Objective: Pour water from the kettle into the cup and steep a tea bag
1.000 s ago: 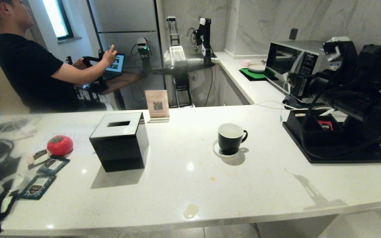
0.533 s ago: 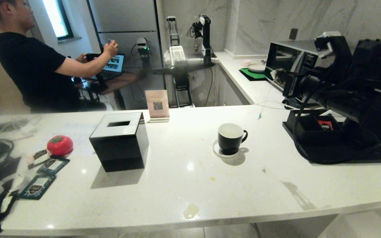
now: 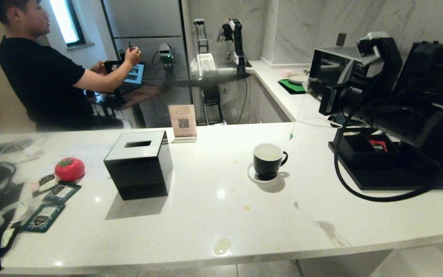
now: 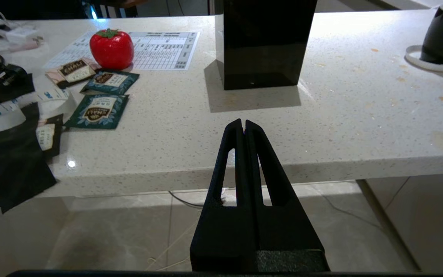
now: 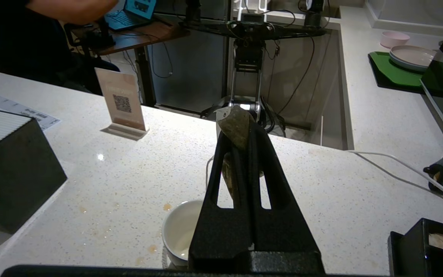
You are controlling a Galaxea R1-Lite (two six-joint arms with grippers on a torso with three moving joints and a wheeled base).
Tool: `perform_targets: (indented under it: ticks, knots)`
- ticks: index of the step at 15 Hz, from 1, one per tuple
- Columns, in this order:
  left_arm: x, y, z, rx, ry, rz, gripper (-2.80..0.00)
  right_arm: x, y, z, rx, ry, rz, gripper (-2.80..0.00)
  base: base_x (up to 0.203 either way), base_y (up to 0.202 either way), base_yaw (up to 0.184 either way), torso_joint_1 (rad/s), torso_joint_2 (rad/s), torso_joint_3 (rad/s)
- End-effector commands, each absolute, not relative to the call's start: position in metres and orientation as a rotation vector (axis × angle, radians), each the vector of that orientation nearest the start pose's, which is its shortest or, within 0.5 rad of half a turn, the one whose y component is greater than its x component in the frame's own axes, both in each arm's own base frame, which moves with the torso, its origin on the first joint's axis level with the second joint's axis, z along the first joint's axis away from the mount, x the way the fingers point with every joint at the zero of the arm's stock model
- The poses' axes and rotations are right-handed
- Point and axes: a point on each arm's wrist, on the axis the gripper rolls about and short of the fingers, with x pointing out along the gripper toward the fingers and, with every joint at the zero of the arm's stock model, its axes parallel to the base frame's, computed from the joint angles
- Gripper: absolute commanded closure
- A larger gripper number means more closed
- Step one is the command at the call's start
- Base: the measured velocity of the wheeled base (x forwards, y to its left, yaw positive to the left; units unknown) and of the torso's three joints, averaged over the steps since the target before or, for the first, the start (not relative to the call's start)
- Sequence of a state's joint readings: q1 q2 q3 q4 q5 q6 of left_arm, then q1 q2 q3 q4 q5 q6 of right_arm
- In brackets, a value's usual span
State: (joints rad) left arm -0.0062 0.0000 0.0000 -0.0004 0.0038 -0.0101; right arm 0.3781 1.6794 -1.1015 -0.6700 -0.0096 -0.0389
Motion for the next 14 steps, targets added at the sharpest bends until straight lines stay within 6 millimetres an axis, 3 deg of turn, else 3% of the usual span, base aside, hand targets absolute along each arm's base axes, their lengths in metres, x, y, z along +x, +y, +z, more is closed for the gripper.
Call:
perform_targets:
  ticks: [1, 14]
  knots:
    - [-0.023, 0.000, 0.076, 0.005, 0.000, -0.003, 0.00, 0.296, 0.123, 0.279, -0.019, -0.112, 0.381, 0.00, 0.000, 0.000, 0.000, 0.000, 0.00, 0.000]
    - [-0.024, -0.001, 0.084, 0.011, -0.052, -0.035, 0.00, 0.282, 0.134, 0.285, -0.018, -0.116, 0.434, 0.00, 0.000, 0.000, 0.000, 0.000, 0.00, 0.000]
